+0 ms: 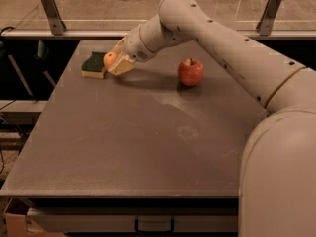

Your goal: Move orange near sponge

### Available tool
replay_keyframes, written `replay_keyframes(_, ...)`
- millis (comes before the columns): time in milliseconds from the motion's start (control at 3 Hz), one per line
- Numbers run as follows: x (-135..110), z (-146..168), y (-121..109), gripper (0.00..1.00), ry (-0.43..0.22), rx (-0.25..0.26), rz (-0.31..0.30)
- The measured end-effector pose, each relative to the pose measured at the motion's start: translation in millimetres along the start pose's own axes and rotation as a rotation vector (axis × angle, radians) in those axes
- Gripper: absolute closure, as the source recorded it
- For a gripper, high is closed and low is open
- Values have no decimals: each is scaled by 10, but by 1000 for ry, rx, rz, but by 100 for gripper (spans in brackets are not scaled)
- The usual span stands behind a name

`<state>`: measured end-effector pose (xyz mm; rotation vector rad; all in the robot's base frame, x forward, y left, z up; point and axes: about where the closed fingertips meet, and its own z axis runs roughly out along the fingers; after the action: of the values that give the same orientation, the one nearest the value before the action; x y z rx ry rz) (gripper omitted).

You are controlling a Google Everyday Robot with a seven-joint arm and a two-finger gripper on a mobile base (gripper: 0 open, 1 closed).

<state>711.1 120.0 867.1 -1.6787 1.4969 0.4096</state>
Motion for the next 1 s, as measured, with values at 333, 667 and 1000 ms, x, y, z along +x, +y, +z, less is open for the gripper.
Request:
replay_keyframes(333,39,144,-29,36,-2,-10,21)
replay_keyframes(667,63,244,-34,13,-1,-16,34)
replay_keyframes(1000,70,280,-23,0,-2,-20,40)
